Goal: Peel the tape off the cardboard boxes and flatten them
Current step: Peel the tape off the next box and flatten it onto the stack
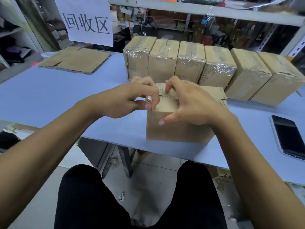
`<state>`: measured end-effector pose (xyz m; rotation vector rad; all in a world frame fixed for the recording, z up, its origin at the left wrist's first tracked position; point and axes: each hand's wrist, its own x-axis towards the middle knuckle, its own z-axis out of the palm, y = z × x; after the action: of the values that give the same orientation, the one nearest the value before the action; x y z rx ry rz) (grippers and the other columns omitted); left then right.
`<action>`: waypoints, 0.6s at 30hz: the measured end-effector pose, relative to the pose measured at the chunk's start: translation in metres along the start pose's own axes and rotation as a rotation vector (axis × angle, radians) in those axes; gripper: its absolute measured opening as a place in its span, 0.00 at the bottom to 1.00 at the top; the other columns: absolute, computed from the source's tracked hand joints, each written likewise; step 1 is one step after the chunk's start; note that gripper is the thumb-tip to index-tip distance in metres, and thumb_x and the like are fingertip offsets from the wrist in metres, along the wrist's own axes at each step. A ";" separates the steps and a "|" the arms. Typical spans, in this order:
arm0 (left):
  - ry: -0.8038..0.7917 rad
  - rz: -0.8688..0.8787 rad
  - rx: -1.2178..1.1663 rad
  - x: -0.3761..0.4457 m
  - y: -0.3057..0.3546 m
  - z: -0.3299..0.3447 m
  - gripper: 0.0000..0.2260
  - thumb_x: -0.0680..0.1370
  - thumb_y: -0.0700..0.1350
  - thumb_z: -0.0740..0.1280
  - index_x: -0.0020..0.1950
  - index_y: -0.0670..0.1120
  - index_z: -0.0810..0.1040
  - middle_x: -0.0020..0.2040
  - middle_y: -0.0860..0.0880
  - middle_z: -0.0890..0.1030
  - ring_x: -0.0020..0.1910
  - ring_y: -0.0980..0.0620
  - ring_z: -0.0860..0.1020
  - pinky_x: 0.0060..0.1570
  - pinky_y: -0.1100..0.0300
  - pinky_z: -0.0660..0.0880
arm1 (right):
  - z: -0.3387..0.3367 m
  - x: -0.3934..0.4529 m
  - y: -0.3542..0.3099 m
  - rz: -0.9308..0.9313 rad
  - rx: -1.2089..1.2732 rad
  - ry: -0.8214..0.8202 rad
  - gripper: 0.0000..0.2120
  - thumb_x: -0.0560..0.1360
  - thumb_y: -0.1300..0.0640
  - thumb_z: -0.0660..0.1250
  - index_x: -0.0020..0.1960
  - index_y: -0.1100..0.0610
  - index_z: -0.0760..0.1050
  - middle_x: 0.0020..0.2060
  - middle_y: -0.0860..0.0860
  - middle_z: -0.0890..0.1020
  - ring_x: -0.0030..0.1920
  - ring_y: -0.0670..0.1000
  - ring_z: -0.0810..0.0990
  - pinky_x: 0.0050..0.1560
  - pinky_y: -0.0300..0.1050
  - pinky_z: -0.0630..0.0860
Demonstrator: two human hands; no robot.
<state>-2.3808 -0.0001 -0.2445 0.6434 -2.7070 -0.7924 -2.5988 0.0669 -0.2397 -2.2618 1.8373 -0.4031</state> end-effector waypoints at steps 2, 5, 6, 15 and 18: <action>-0.017 -0.016 -0.038 0.000 -0.002 0.002 0.06 0.80 0.48 0.63 0.45 0.58 0.76 0.53 0.55 0.71 0.59 0.48 0.67 0.62 0.58 0.65 | 0.000 0.001 0.000 -0.002 0.005 -0.004 0.40 0.53 0.30 0.75 0.56 0.47 0.64 0.62 0.47 0.77 0.62 0.53 0.72 0.60 0.54 0.70; -0.035 -0.007 -0.104 -0.003 -0.004 0.001 0.07 0.81 0.47 0.63 0.45 0.57 0.76 0.53 0.53 0.71 0.58 0.51 0.68 0.62 0.61 0.65 | 0.001 0.001 0.001 -0.006 0.009 -0.009 0.39 0.55 0.31 0.78 0.56 0.46 0.64 0.61 0.46 0.77 0.60 0.52 0.71 0.58 0.53 0.70; -0.042 -0.003 -0.122 -0.003 -0.004 0.000 0.07 0.81 0.46 0.63 0.45 0.57 0.76 0.53 0.52 0.71 0.57 0.53 0.68 0.61 0.64 0.65 | 0.000 0.001 0.001 -0.009 0.010 -0.010 0.39 0.55 0.31 0.78 0.56 0.46 0.64 0.61 0.46 0.77 0.60 0.52 0.71 0.58 0.53 0.70; 0.015 0.032 -0.512 -0.003 -0.019 0.012 0.10 0.80 0.39 0.65 0.44 0.52 0.78 0.53 0.43 0.69 0.53 0.50 0.70 0.58 0.59 0.70 | -0.001 0.000 0.001 -0.011 0.031 -0.012 0.39 0.55 0.32 0.79 0.57 0.47 0.65 0.54 0.46 0.77 0.55 0.52 0.71 0.54 0.52 0.70; 0.245 0.093 -0.928 -0.010 -0.020 0.034 0.05 0.80 0.41 0.68 0.46 0.50 0.80 0.57 0.46 0.75 0.60 0.48 0.73 0.65 0.53 0.71 | -0.002 0.001 0.000 -0.008 0.030 -0.014 0.39 0.56 0.34 0.80 0.57 0.47 0.65 0.51 0.46 0.76 0.53 0.52 0.70 0.52 0.52 0.69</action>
<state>-2.3769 0.0051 -0.2843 0.3424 -1.8222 -1.6312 -2.5991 0.0658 -0.2376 -2.2469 1.8033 -0.4121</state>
